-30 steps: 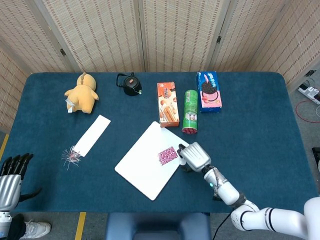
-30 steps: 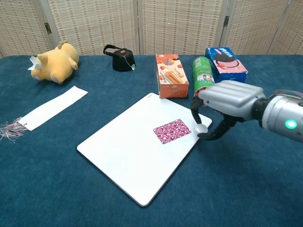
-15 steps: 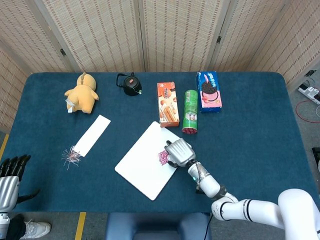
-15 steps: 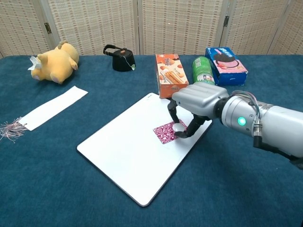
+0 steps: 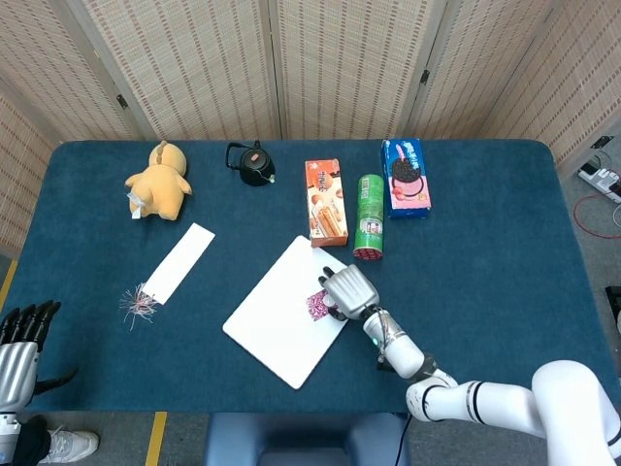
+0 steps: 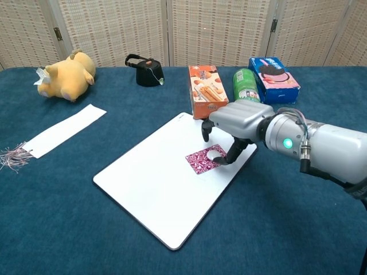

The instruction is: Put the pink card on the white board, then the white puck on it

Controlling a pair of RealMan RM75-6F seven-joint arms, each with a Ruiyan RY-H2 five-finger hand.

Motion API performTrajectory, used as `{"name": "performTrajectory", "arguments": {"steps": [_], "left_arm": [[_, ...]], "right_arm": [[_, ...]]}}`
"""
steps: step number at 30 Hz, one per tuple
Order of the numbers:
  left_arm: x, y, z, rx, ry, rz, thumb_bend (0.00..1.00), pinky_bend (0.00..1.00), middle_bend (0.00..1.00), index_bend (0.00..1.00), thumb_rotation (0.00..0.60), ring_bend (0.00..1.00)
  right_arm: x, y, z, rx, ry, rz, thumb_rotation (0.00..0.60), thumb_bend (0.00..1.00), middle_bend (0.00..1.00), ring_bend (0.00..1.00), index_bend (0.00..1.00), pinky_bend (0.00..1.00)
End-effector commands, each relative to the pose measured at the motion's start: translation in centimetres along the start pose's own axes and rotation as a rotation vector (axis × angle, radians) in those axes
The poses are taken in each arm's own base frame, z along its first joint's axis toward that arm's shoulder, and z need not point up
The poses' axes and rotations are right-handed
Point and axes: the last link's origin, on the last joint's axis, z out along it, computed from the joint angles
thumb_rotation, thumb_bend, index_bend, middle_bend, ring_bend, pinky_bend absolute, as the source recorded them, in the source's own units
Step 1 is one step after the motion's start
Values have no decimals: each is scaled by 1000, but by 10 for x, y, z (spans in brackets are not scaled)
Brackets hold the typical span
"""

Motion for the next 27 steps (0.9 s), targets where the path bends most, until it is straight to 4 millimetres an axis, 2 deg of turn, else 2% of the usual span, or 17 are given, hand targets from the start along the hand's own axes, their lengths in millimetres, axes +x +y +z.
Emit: {"name": "performTrajectory", "arguments": {"steps": [1, 5, 7, 10, 11, 14, 15, 16, 19, 22, 27], "left_arm": [[0, 0, 0, 2, 2, -2, 165, 44, 115, 113, 600, 88], [1, -2, 1, 2, 6, -3, 166, 44, 115, 113, 600, 88], [1, -3, 2, 2, 10, -4, 166, 44, 115, 113, 600, 88], [2, -1, 5, -3, 14, -8, 166, 37, 115, 114, 600, 88], [1, 0, 6, -7, 15, -9, 166, 28, 115, 114, 600, 88], [-1, 5, 9, -26, 14, -12, 165, 11, 115, 115, 600, 88], [-1, 7, 10, -31, 13, -12, 165, 11, 115, 115, 600, 88], [-2, 9, 11, -38, 11, -12, 165, 11, 115, 115, 600, 88], [-2, 14, 14, -53, 12, -11, 165, 11, 115, 115, 600, 88], [1, 16, 17, -62, 20, -8, 165, 11, 115, 115, 600, 88], [3, 19, 19, -62, 26, -3, 165, 10, 115, 115, 600, 88]], "right_arm": [[1, 0, -2, 3, 5, 17, 453, 374, 199, 877, 74, 816], [15, 11, -17, -14, 90, 74, 453, 374, 171, 835, 41, 811], [25, 24, -31, -32, 165, 104, 454, 374, 189, 727, 83, 811], [34, 46, -56, -66, 251, 134, 455, 374, 270, 522, 173, 788], [35, 52, -64, -80, 267, 145, 455, 374, 279, 473, 185, 745], [37, 72, -89, -128, 312, 169, 456, 374, 273, 259, 206, 341], [36, 77, -97, -144, 322, 173, 455, 374, 259, 212, 206, 223], [35, 84, -106, -163, 330, 179, 456, 374, 240, 183, 202, 146], [32, 101, -130, -206, 340, 181, 458, 374, 183, 148, 148, 69], [27, 118, -156, -252, 332, 168, 457, 374, 70, 78, 26, 16], [19, 142, -204, -356, 302, 95, 459, 374, 0, 1, 0, 0]]}}
